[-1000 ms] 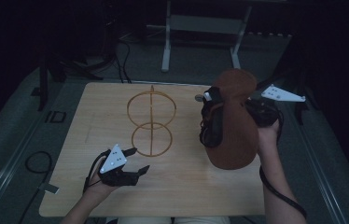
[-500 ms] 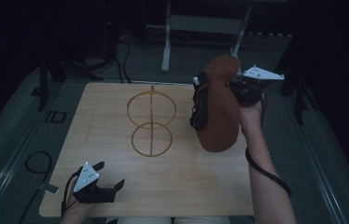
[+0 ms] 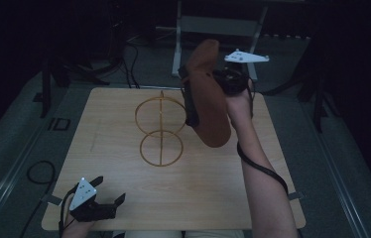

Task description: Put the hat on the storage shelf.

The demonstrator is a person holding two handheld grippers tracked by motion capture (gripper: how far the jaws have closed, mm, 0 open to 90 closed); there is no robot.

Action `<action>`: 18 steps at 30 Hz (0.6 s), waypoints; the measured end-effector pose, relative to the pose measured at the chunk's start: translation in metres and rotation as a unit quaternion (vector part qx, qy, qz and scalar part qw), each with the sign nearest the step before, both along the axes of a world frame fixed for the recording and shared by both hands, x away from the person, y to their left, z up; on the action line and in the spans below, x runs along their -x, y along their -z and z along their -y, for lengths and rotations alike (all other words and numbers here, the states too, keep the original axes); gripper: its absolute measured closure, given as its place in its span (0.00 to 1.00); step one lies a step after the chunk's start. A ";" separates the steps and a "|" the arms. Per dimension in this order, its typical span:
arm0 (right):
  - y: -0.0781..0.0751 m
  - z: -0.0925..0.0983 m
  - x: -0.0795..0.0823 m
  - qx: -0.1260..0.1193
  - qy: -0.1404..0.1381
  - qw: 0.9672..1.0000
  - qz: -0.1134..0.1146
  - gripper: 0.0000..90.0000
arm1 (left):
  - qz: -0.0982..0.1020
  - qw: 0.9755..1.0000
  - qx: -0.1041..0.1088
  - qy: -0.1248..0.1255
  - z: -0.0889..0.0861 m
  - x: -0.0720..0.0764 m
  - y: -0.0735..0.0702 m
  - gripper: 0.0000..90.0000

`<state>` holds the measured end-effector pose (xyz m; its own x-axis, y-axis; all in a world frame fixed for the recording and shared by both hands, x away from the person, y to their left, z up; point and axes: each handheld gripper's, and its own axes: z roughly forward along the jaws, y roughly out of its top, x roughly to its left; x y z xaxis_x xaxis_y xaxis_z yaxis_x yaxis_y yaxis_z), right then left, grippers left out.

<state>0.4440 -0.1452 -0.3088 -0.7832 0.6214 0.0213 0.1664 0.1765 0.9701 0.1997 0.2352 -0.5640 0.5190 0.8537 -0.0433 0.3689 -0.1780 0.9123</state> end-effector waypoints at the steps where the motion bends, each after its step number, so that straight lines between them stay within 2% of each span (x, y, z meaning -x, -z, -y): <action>1: 0.000 -0.005 0.000 0.001 -0.008 1.000 -0.002 0.95 | -0.001 1.000 -0.002 -0.001 -0.001 0.000 0.001 0.03; 6: 0.005 -0.051 -0.003 0.035 -0.056 0.997 -0.029 0.95 | -0.001 1.000 0.001 -0.004 -0.002 -0.001 0.002 0.04; 7: 0.005 -0.051 -0.003 0.035 -0.056 0.997 -0.029 0.95 | -0.002 1.000 0.002 -0.006 -0.003 0.000 0.003 0.04; 9: 0.008 -0.063 -0.004 0.048 -0.065 0.996 -0.034 0.95 | -0.003 1.000 0.005 -0.010 -0.003 0.000 0.004 0.06; 12: 0.011 -0.081 -0.005 0.080 -0.074 0.993 -0.042 0.94 | -0.001 1.000 0.009 -0.015 -0.004 0.001 0.005 0.06; 16: 0.017 -0.099 -0.002 0.097 -0.085 0.991 -0.043 0.92 | -0.003 1.000 0.009 -0.014 -0.005 0.001 0.005 0.06; 18: 0.020 -0.106 0.000 0.101 -0.092 0.990 -0.045 0.87 | -0.004 1.000 0.009 -0.013 -0.005 0.001 0.006 0.06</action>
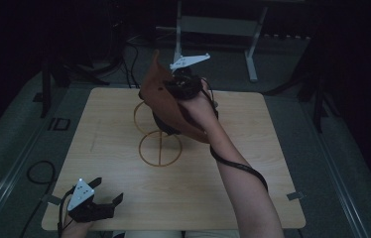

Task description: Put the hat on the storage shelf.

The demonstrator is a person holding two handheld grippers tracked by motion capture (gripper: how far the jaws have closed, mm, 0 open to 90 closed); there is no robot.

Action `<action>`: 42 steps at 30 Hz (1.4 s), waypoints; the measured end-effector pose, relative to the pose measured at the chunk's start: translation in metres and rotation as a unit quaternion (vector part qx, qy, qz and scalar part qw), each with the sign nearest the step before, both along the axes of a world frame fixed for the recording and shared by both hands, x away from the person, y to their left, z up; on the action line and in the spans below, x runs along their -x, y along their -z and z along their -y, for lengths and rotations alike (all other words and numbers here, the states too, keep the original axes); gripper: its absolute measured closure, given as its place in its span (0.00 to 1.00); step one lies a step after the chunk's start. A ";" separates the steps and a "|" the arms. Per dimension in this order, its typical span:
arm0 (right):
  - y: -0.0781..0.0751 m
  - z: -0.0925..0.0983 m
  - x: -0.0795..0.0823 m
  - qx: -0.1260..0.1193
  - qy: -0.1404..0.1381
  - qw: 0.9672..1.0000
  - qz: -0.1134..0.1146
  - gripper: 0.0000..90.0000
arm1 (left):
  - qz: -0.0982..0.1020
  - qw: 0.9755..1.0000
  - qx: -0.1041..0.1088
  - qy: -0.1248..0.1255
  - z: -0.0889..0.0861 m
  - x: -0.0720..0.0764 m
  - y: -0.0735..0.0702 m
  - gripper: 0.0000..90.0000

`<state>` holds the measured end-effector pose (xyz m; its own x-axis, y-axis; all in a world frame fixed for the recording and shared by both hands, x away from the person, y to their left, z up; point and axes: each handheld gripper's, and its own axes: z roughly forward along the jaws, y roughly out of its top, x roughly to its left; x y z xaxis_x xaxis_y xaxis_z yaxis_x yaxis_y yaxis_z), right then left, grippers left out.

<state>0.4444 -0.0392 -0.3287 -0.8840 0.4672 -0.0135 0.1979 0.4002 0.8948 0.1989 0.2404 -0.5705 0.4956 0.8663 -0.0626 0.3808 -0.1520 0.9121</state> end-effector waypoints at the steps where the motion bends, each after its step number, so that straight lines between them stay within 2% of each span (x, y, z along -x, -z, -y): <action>1: 0.002 -0.003 0.001 0.003 -0.005 1.000 0.000 0.80 | -0.001 1.000 0.002 0.001 0.000 0.000 0.000 0.06; 2: 0.006 -0.008 0.002 0.015 -0.010 1.000 0.002 0.74 | -0.001 1.000 0.001 0.001 0.000 0.000 0.000 0.06; 6: 0.011 -0.014 0.005 0.029 -0.010 0.999 0.009 0.67 | -0.004 1.000 0.004 0.003 -0.002 -0.001 0.001 0.06; 11: 0.012 -0.018 0.008 0.031 -0.005 0.999 0.019 0.58 | -0.006 1.000 0.009 0.003 -0.002 -0.001 0.001 0.06; 13: 0.012 -0.019 0.009 0.031 -0.010 0.999 0.023 0.51 | -0.005 1.000 0.011 0.003 -0.003 -0.001 0.001 0.06; 15: 0.013 -0.021 0.010 0.028 -0.021 0.999 0.014 0.39 | -0.005 1.000 0.012 0.003 -0.003 -0.001 0.001 0.06; 16: 0.015 -0.023 0.011 0.035 -0.026 0.999 0.012 0.36 | -0.006 1.000 0.012 0.004 -0.003 -0.001 0.001 0.06; 17: 0.017 -0.027 0.013 0.052 -0.025 0.998 0.021 0.31 | -0.006 1.000 0.011 0.003 -0.002 -0.001 0.001 0.06; 18: 0.020 -0.030 0.015 0.066 -0.019 0.997 0.035 0.31 | -0.006 1.000 0.010 0.003 -0.002 -0.001 0.001 0.06; 22: 0.022 -0.033 0.020 0.071 -0.020 0.996 0.052 0.30 | -0.006 1.000 0.012 0.004 -0.002 -0.001 0.001 0.06; 25: 0.026 -0.033 0.024 0.083 -0.029 0.994 0.068 0.22 | -0.008 1.000 0.014 0.006 -0.002 -0.001 0.002 0.06; 26: 0.028 -0.034 0.025 0.095 -0.035 0.993 0.064 0.19 | -0.008 1.000 0.012 0.006 -0.002 -0.001 0.002 0.06; 29: 0.036 -0.036 0.027 0.108 -0.032 0.990 0.080 0.14 | -0.006 1.000 0.008 0.006 0.000 -0.001 0.002 0.06; 33: 0.040 -0.037 0.033 0.124 -0.029 0.986 0.110 0.13 | -0.006 1.000 0.008 0.004 0.000 -0.001 0.002 0.06; 35: 0.040 -0.037 0.034 0.129 -0.029 0.985 0.108 0.13 | -0.007 1.000 0.005 0.004 0.001 -0.001 0.003 0.06; 36: 0.039 -0.037 0.034 0.136 -0.029 0.984 0.112 0.13 | -0.008 1.000 0.004 0.005 0.001 -0.001 0.003 0.06; 39: 0.035 -0.035 0.036 0.136 -0.035 0.985 0.101 0.12 | -0.005 1.000 -0.001 0.005 0.001 -0.001 0.003 0.06; 42: 0.031 -0.030 0.037 0.118 -0.034 0.988 0.097 0.12 | -0.007 1.000 0.002 0.002 -0.001 -0.002 0.004 0.06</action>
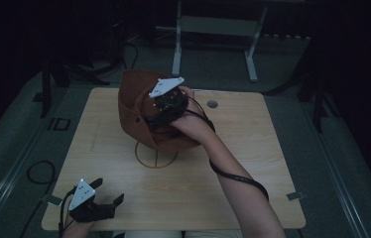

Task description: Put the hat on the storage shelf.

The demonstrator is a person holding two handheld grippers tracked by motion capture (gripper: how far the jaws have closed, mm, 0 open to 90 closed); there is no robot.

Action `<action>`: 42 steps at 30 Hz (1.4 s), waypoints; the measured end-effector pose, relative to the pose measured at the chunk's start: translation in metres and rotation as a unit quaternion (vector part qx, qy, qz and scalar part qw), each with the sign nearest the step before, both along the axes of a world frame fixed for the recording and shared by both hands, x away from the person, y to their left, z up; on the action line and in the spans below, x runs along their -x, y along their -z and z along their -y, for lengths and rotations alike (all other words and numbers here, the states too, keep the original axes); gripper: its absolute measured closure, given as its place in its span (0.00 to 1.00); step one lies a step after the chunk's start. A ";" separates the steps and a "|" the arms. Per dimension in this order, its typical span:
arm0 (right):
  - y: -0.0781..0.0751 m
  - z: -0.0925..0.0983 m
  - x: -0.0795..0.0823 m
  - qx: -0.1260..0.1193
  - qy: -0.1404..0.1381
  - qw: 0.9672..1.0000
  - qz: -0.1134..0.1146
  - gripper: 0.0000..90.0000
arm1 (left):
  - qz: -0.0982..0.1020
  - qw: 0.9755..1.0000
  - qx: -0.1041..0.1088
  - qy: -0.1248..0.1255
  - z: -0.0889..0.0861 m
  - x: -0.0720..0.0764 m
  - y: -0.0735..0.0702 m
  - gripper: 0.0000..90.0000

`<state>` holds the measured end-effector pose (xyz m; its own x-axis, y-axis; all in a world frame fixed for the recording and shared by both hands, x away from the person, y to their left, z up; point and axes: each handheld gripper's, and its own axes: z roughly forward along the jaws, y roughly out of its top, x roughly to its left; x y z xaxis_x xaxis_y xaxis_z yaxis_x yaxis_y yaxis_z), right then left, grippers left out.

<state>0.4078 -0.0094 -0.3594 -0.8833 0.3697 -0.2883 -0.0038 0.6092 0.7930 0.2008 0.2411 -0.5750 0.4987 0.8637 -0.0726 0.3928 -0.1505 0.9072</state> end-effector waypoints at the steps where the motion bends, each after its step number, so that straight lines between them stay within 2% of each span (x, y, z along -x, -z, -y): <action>1: -0.001 0.002 0.001 -0.009 -0.002 1.000 0.002 0.12 | -0.002 1.000 0.001 -0.001 -0.001 -0.001 0.001 0.06; 5: -0.006 0.012 -0.001 -0.033 -0.001 0.999 0.008 0.12 | -0.001 1.000 0.001 -0.001 -0.001 -0.001 0.001 0.05; 8: -0.009 0.020 -0.002 -0.042 0.003 0.999 0.012 0.14 | 0.000 1.000 0.001 -0.002 0.000 -0.001 0.001 0.05; 11: -0.012 0.030 -0.004 -0.065 0.011 0.998 0.002 0.14 | 0.000 1.000 0.001 -0.003 -0.001 -0.001 0.001 0.05; 14: -0.015 0.042 -0.004 -0.088 0.012 0.996 0.003 0.15 | 0.002 1.000 0.001 -0.006 -0.001 -0.001 0.002 0.05; 15: -0.015 0.045 -0.005 -0.093 0.011 0.996 -0.004 0.15 | 0.002 1.000 0.001 -0.005 -0.001 -0.002 0.002 0.05; 17: -0.015 0.053 -0.006 -0.093 0.014 0.995 -0.019 0.15 | 0.000 1.000 0.002 -0.003 -0.001 -0.002 0.003 0.05; 22: -0.010 0.069 -0.009 -0.088 0.020 0.995 -0.035 0.15 | 0.002 1.000 -0.001 0.002 0.001 -0.002 0.003 0.05; 26: -0.004 0.083 -0.008 -0.097 0.026 0.994 -0.047 0.15 | 0.004 1.000 -0.001 -0.001 0.001 -0.002 0.003 0.05; 36: 0.007 0.123 -0.007 -0.102 0.057 0.992 -0.055 0.15 | 0.007 1.000 0.001 -0.003 0.002 -0.003 0.003 0.05; 42: 0.018 0.150 -0.006 -0.113 0.077 0.988 -0.069 0.15 | 0.009 1.000 0.002 -0.007 0.002 -0.003 0.003 0.05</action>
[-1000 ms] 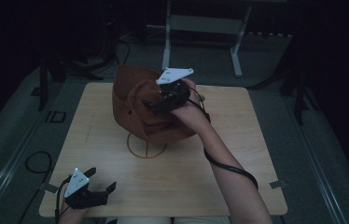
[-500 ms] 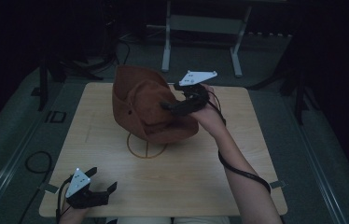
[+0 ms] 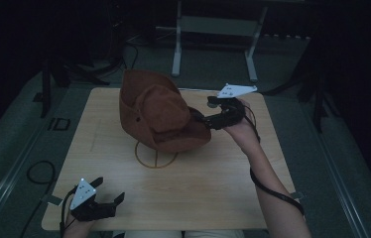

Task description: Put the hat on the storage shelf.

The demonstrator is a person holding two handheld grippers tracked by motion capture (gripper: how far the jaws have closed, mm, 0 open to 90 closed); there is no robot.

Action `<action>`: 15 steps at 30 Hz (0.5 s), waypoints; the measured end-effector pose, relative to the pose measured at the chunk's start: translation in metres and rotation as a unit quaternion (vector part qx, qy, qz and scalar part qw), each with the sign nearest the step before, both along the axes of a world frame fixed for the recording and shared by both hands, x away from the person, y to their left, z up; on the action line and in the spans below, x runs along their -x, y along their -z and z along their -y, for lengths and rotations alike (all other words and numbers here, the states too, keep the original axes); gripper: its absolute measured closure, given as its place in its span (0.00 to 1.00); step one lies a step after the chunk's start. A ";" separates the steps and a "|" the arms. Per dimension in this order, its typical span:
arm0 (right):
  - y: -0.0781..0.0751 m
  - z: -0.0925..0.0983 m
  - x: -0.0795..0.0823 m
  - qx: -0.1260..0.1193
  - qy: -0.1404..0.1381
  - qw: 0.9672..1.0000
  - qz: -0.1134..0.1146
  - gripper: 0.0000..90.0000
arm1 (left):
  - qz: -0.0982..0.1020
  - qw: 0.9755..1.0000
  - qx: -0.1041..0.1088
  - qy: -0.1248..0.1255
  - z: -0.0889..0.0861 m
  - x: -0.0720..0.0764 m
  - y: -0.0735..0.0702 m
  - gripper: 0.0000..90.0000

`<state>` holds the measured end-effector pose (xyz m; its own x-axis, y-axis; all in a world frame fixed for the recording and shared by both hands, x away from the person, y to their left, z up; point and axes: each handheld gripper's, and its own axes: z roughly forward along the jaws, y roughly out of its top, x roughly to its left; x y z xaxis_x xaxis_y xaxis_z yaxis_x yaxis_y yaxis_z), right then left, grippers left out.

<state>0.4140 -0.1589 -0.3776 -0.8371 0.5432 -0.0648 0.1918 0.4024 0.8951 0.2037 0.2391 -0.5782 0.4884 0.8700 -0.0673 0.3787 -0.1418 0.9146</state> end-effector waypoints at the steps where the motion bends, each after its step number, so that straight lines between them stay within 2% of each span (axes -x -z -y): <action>1: 0.002 0.004 0.000 0.002 0.003 1.000 -0.003 0.15 | 0.000 1.000 0.000 -0.003 0.000 0.000 0.000 0.05; 9: 0.019 0.037 0.004 -0.008 0.027 0.999 -0.014 0.15 | -0.003 1.000 0.000 -0.003 0.000 -0.001 0.000 0.05; 15: 0.039 0.058 0.009 -0.009 0.042 0.999 -0.022 0.15 | -0.003 1.000 -0.001 -0.003 0.000 -0.001 0.001 0.05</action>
<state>0.4048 -0.2172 -0.4171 -0.7900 0.6128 -0.0184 0.2635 0.3665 0.8923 0.2049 0.2395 -0.5791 0.4820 0.8736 -0.0675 0.3849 -0.1419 0.9120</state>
